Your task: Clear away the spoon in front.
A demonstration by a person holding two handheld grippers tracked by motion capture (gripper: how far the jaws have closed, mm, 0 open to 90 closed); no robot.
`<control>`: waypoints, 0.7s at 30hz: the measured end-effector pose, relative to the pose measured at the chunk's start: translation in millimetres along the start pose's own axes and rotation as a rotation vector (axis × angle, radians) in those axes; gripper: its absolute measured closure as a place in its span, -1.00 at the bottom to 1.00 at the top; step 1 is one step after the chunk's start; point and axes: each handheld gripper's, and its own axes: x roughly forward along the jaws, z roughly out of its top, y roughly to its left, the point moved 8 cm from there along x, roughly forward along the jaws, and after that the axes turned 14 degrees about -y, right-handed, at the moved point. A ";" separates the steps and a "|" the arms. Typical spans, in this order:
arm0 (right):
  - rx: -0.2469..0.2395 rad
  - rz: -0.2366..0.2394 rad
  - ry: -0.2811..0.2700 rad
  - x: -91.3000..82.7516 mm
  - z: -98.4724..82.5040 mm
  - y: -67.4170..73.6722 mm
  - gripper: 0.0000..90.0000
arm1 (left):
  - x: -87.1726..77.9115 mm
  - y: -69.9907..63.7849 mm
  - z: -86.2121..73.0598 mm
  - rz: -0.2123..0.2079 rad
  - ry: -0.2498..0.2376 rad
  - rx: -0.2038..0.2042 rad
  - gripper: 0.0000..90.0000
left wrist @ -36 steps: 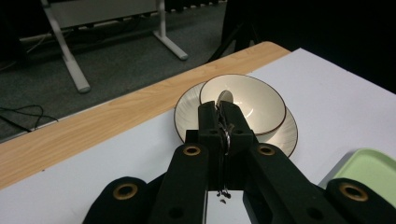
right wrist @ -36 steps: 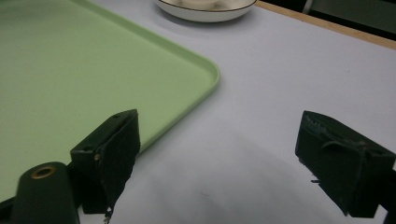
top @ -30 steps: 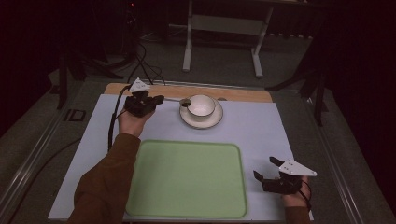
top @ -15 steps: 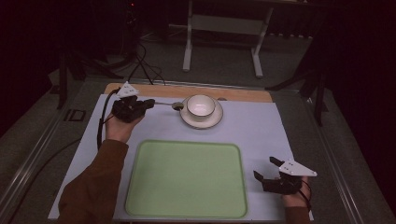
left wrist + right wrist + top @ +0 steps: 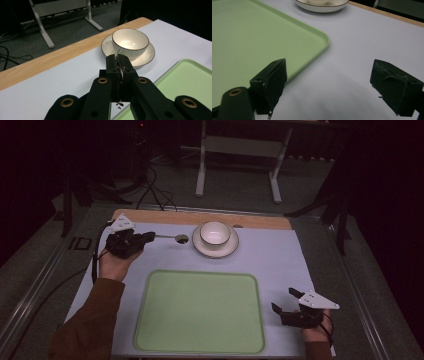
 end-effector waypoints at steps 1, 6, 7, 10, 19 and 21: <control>0.000 0.000 0.000 -0.2 0.1 0.0 -0.70 | -2.6 0.2 -0.9 0.001 0.003 -0.001 0.97; 0.001 -0.001 -0.004 -0.3 0.5 -0.1 -0.70 | -16.5 1.6 -3.5 0.004 0.010 -0.005 0.97; 0.001 -0.001 -0.004 -0.3 0.6 -0.1 -0.69 | -19.1 1.9 -3.8 0.005 0.010 -0.003 0.97; -0.001 0.000 -0.007 -0.5 1.0 0.3 -0.69 | -26.4 2.4 -4.7 0.010 0.014 -0.002 0.97; -0.002 0.003 -0.020 -1.2 2.6 0.8 -0.69 | -43.0 3.2 -11.8 0.008 0.043 -0.012 0.97; -0.002 0.003 -0.020 -1.3 2.6 0.7 -0.69 | -46.2 3.6 -14.1 0.009 0.050 -0.011 0.97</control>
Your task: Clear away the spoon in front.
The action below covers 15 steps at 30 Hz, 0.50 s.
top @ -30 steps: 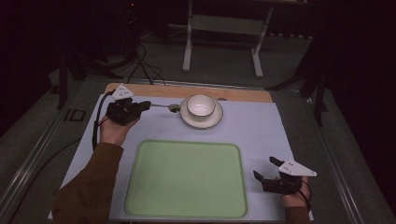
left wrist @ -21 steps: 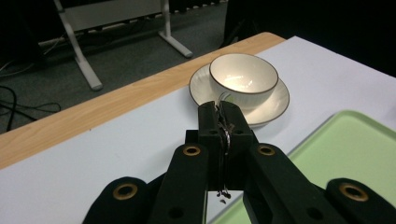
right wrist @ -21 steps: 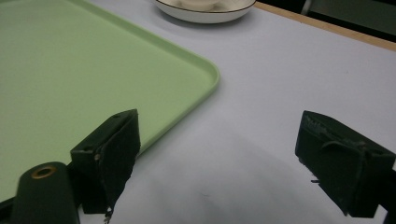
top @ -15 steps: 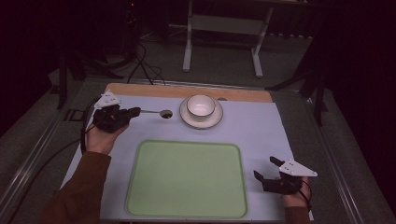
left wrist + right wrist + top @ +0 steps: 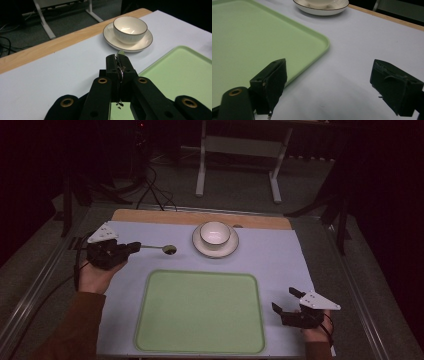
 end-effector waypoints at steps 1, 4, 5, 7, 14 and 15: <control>0.001 0.001 0.000 -0.1 0.1 0.1 -0.69 | -1.7 0.4 -1.2 0.004 0.003 -0.002 0.97; 0.000 0.001 -0.001 -0.2 0.3 0.0 -0.70 | -6.7 2.0 -4.9 0.013 0.009 -0.008 0.97; 0.000 0.001 -0.001 -0.2 0.3 0.0 -0.70 | -6.7 2.0 -4.9 0.013 0.009 -0.008 0.97; 0.000 0.000 -0.001 -0.2 0.3 0.2 -0.69 | -9.9 3.1 -7.3 0.018 0.013 -0.013 0.97; -0.003 0.001 -0.016 -1.3 2.4 0.1 -0.69 | -19.4 4.4 -15.6 0.025 0.025 -0.024 0.97; -0.003 0.001 -0.016 -1.3 2.4 0.1 -0.69 | -20.5 4.4 -16.7 0.025 0.028 -0.025 0.97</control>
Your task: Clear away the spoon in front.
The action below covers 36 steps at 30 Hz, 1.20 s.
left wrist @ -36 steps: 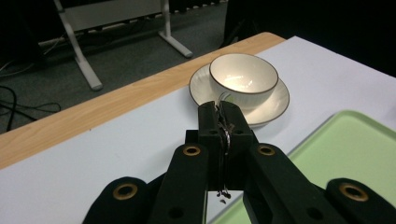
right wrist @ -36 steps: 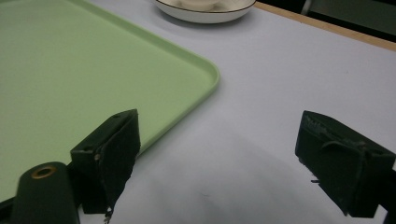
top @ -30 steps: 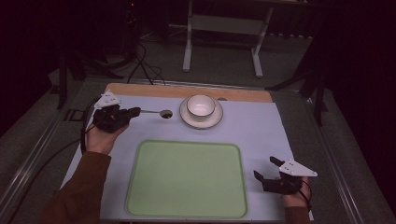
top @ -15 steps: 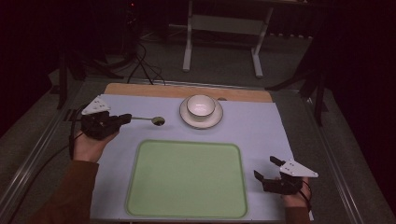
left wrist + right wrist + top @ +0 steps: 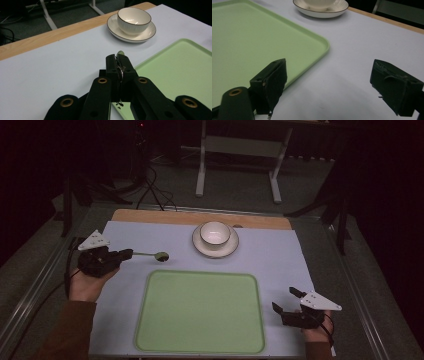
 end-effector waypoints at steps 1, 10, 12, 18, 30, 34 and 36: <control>0.000 0.000 -0.004 -0.5 0.6 -0.4 -0.69 | -1.0 0.0 -1.1 0.001 0.002 -0.003 0.97; 0.005 0.015 -0.043 -2.9 7.2 -1.0 -0.69 | -4.6 -1.3 -10.6 -0.008 0.038 -0.013 0.97; 0.003 0.016 -0.054 -3.1 9.0 -1.8 -0.69 | -5.4 -1.8 -11.4 -0.009 0.048 -0.010 0.97; 0.015 0.016 -0.078 -5.1 12.0 -4.3 -0.69 | -10.4 -2.5 -11.9 -0.009 0.069 -0.001 0.96; 0.012 0.018 -0.070 -6.4 10.1 -4.0 -0.69 | -8.0 -5.5 -21.7 0.016 0.171 0.017 0.96; 0.014 0.017 -0.071 -6.4 10.0 -4.3 -0.69 | 2.9 -1.3 -24.9 0.036 0.206 0.010 0.96; 0.015 0.015 -0.070 -6.7 9.7 -4.8 -0.69 | 9.8 0.8 -24.3 0.042 0.205 0.001 0.96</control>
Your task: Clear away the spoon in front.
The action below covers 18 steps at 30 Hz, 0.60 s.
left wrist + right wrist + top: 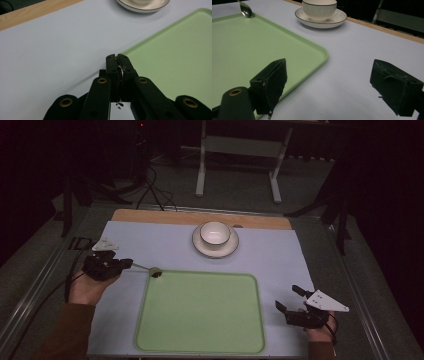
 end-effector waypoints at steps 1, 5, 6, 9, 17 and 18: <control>0.001 -0.001 0.001 -0.1 -0.2 -0.1 -0.69 | 3.1 1.3 1.4 0.008 0.000 -0.001 0.96; -0.001 0.000 0.004 0.2 -0.8 -0.3 -0.69 | 13.7 5.1 12.3 0.026 -0.048 -0.022 0.94; -0.002 0.000 0.006 0.2 -1.0 -0.2 -0.69 | 16.8 5.3 15.3 0.026 -0.067 -0.028 0.94; -0.004 0.001 0.009 0.5 -1.3 0.2 -0.69 | 26.6 5.2 24.0 0.028 -0.136 -0.030 0.94; -0.002 0.003 0.015 1.1 -2.5 0.6 -0.69 | 51.9 5.4 36.9 0.034 -0.296 -0.044 0.95; -0.003 0.002 0.016 1.2 -2.6 0.6 -0.69 | 53.6 4.8 38.0 0.022 -0.303 -0.056 0.96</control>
